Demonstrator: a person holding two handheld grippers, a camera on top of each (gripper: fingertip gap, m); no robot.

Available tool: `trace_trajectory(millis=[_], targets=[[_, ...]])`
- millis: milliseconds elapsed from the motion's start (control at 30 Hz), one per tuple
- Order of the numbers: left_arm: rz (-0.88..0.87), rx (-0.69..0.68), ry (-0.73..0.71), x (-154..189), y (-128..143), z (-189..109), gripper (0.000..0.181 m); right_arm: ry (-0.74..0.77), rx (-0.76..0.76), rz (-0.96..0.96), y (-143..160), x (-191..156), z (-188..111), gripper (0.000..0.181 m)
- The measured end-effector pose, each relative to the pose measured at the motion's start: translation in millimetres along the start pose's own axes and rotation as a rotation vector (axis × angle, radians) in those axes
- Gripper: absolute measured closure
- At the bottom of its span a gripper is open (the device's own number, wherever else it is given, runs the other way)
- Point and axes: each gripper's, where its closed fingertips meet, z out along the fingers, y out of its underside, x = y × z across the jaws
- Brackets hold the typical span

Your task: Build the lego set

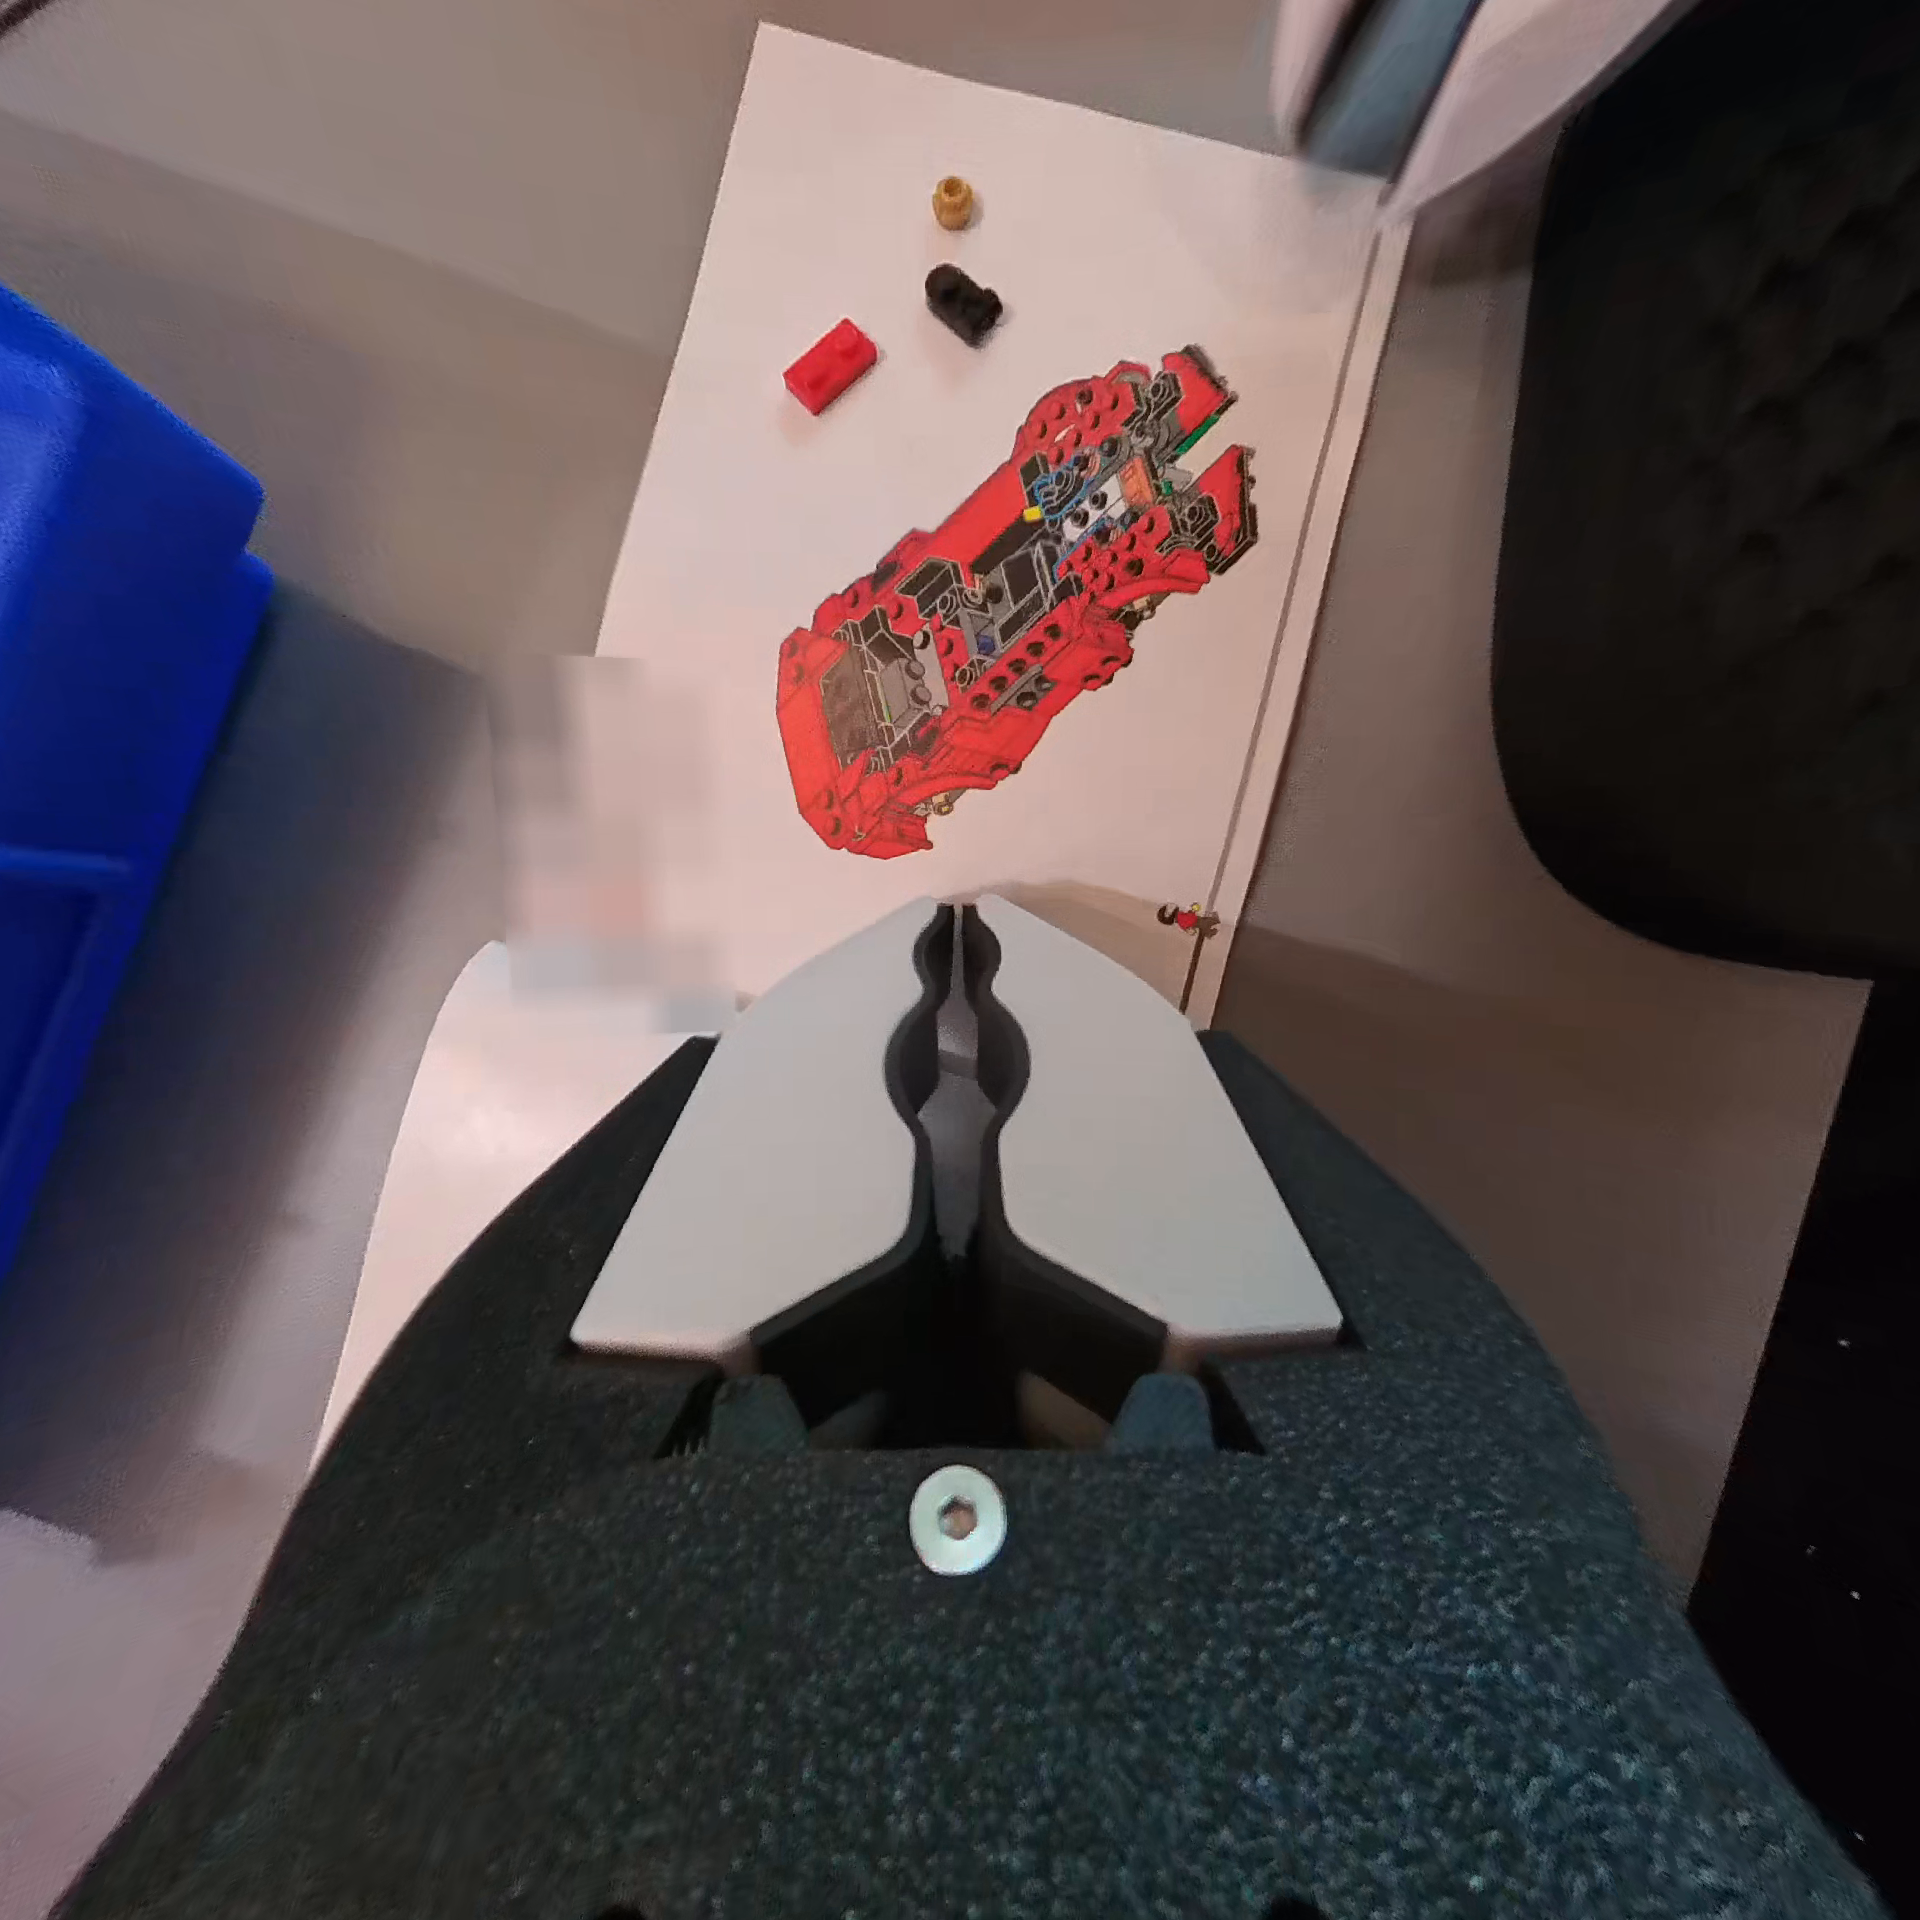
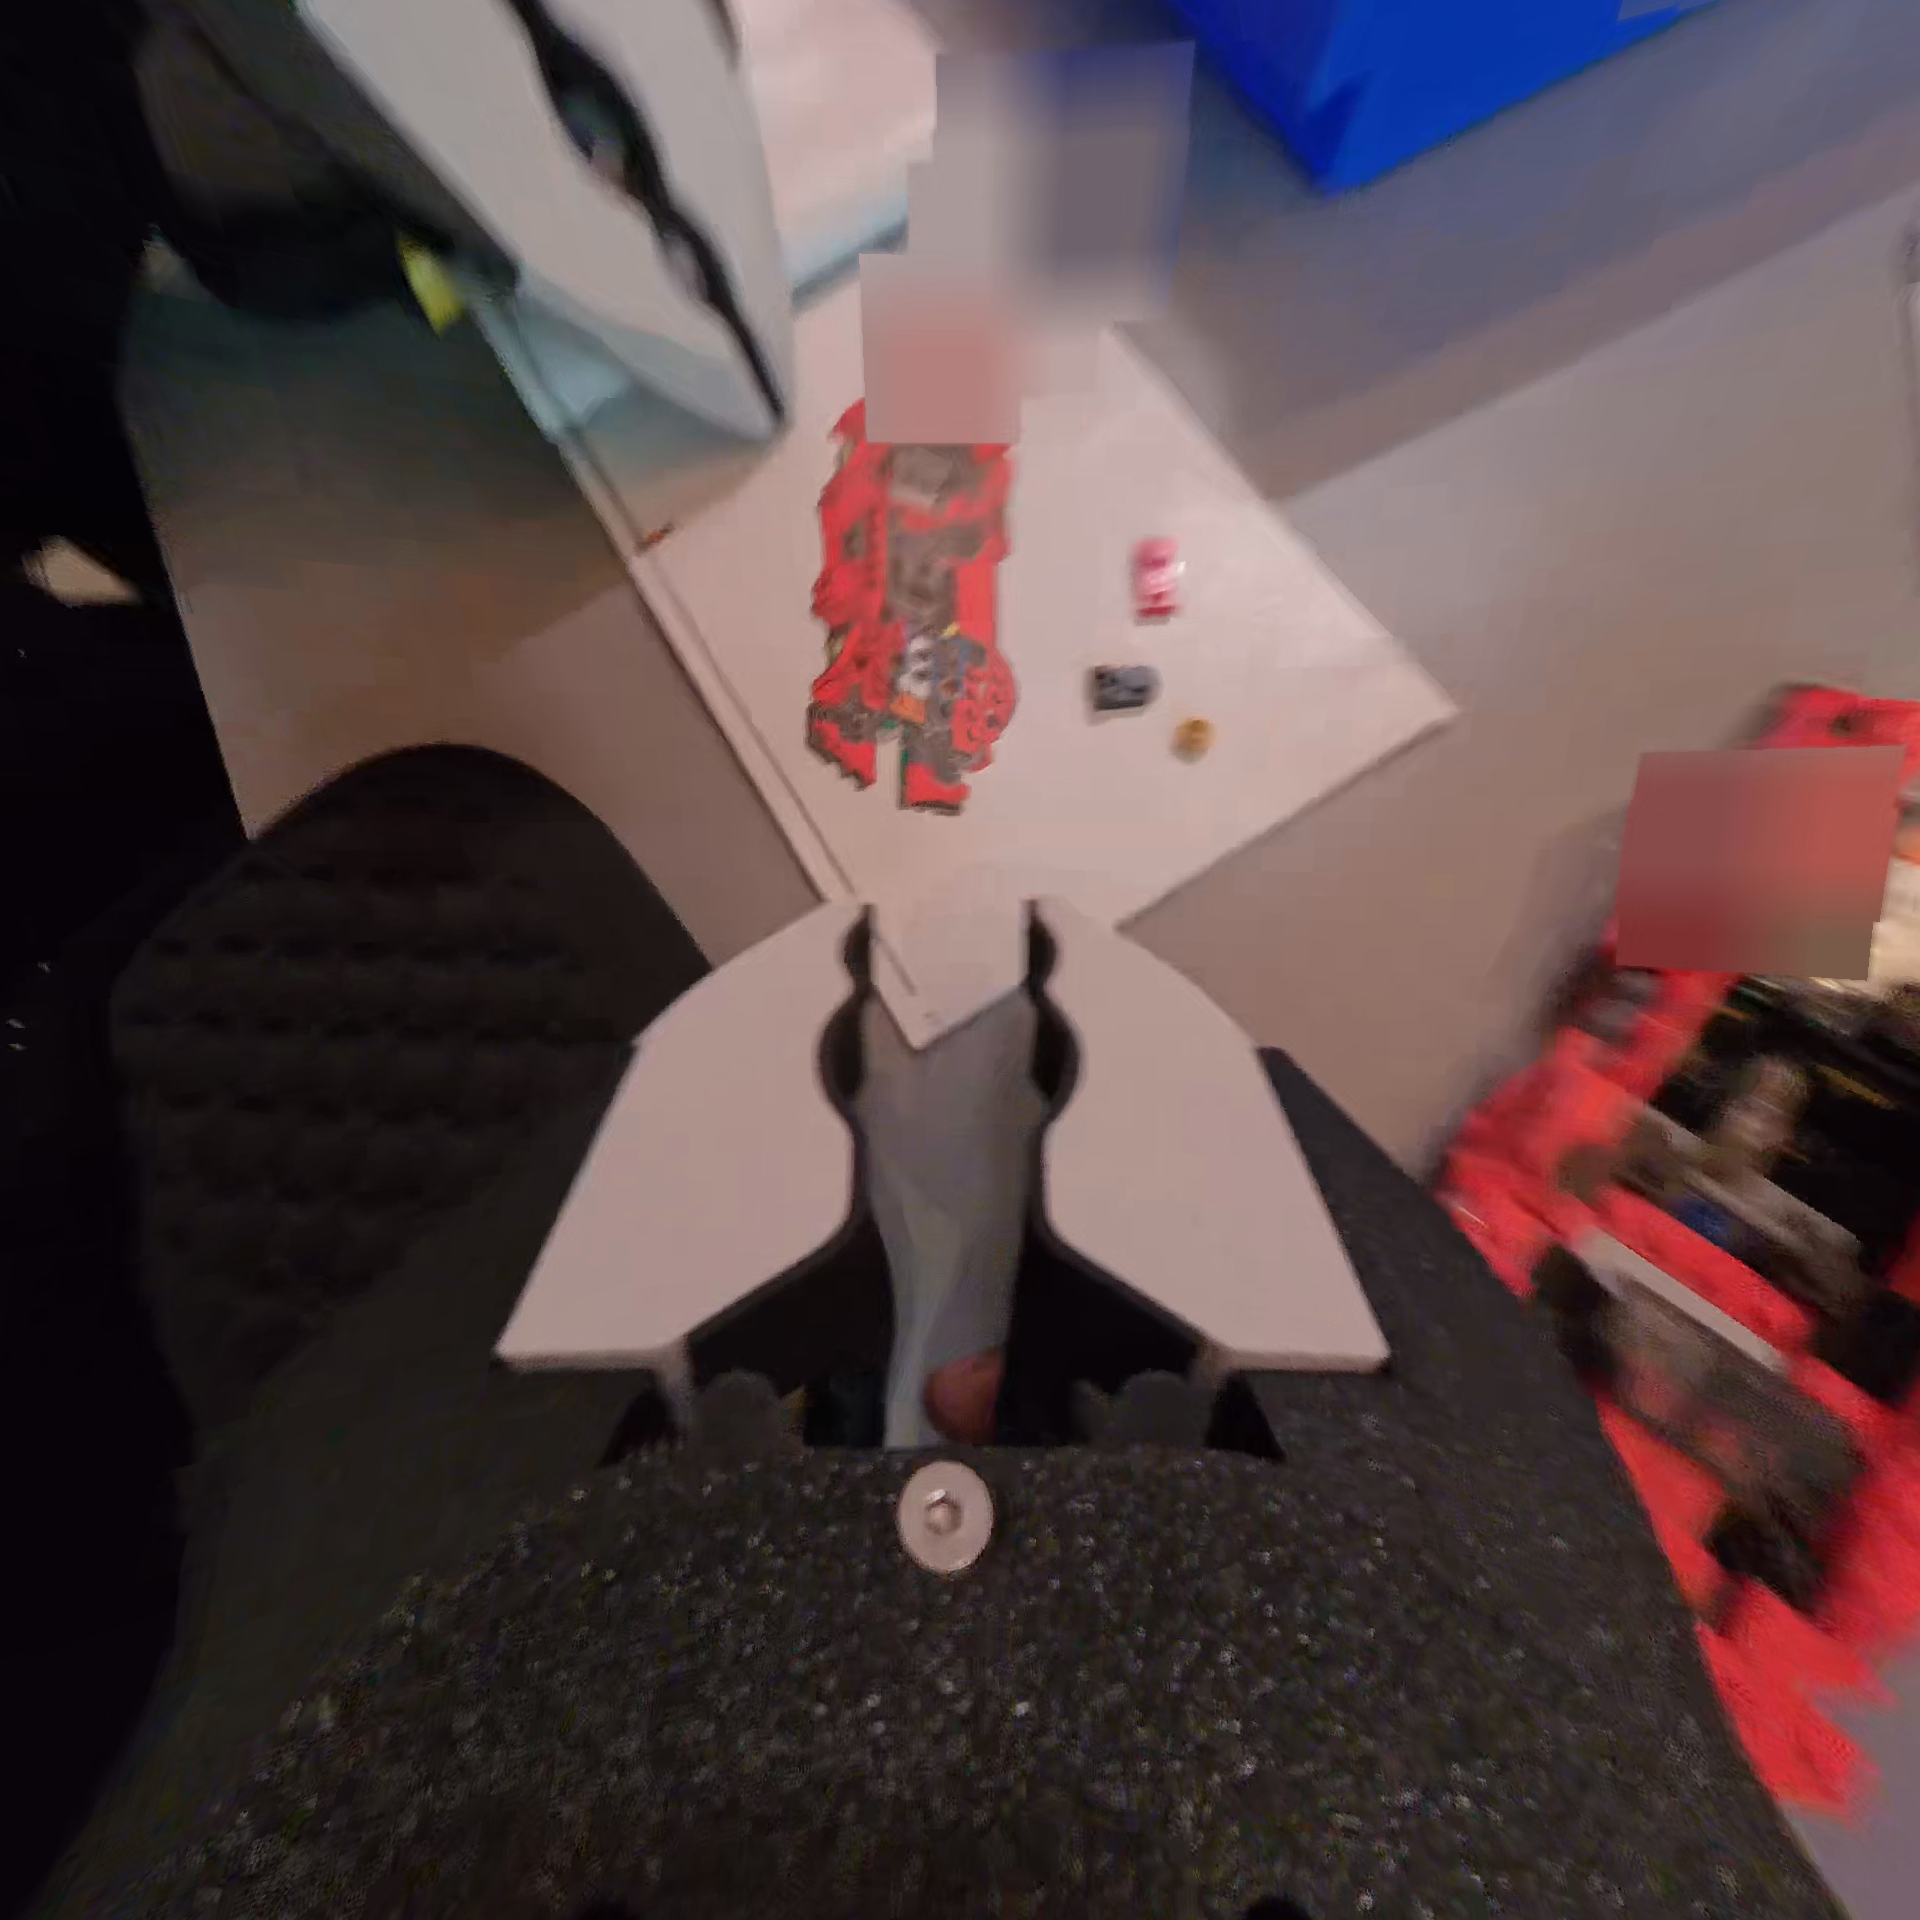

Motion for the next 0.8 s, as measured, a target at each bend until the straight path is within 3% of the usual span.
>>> trace_trajectory(millis=[67,167,200,267,467,800], targets=[[0.003,0.032,-0.009,1,-6,-1,0.180,0.102,0.059,0.064,-6,27,-30,0.124],[-0.014,0.118,-0.031,-2,-24,-6,0.179,0.397,0.081,0.131,3,83,-73,0.085],[-0.023,0.154,-0.042,-4,-31,-8,0.179,0.463,0.047,0.162,14,97,-79,0.074],[-0.033,0.208,-0.037,-4,-43,-9,0.178,0.456,-0.052,0.234,38,106,-74,0.062],[-0.029,0.208,-0.006,-1,-50,4,0.176,0.415,-0.159,0.210,52,104,-49,0.091],[-0.048,0.187,0.028,0,-39,19,0.176,0.322,-0.244,0.085,61,77,-51,0.093]])
